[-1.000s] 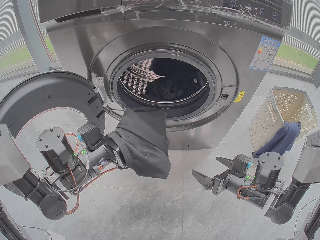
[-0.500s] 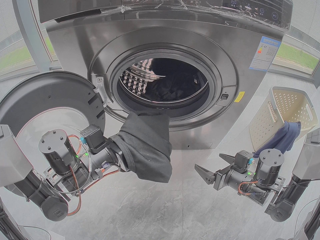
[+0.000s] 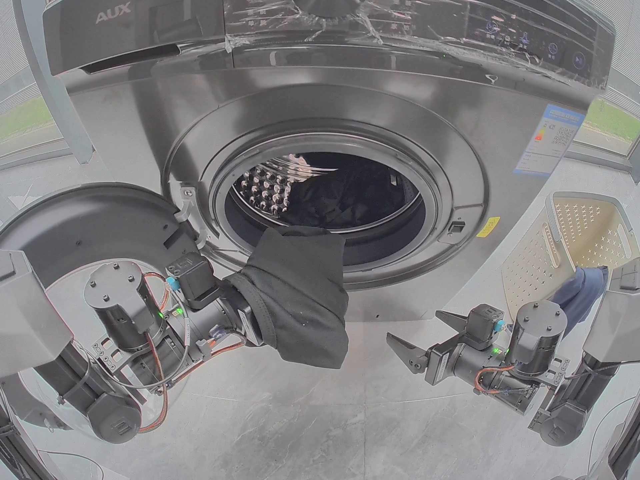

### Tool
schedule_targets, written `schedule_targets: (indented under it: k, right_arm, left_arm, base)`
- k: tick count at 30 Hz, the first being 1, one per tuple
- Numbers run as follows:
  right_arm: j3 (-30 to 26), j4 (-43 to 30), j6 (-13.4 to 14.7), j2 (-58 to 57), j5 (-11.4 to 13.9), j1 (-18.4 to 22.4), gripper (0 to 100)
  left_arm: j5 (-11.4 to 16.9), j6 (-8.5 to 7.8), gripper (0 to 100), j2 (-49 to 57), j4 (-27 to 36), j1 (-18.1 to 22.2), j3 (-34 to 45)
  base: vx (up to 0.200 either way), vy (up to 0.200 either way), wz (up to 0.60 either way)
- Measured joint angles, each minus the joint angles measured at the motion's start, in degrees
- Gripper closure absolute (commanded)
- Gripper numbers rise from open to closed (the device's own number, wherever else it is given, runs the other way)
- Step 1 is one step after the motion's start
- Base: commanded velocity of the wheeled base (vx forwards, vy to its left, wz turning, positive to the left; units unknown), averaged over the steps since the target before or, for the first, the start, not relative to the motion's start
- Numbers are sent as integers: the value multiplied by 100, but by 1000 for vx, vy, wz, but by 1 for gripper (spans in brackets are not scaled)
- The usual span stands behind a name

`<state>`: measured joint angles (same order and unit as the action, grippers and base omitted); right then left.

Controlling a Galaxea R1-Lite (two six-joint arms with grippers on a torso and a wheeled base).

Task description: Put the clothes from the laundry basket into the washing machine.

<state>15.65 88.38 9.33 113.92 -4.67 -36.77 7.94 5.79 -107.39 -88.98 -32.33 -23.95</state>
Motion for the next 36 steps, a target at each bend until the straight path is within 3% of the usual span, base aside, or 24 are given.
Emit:
schedule_targets:
  k: [13,36]
  right_arm:
    - [-268,-2,-7,-20,44,-315,0]
    - [-317,-4,-9,-35,40,-386,0]
  left_arm:
    - [-4,-2,100,-68,0,-83,43]
    - [-26,-33,100,-236,0,-330,98]
  base:
    - [31,0,0]
    - [0,0,0]
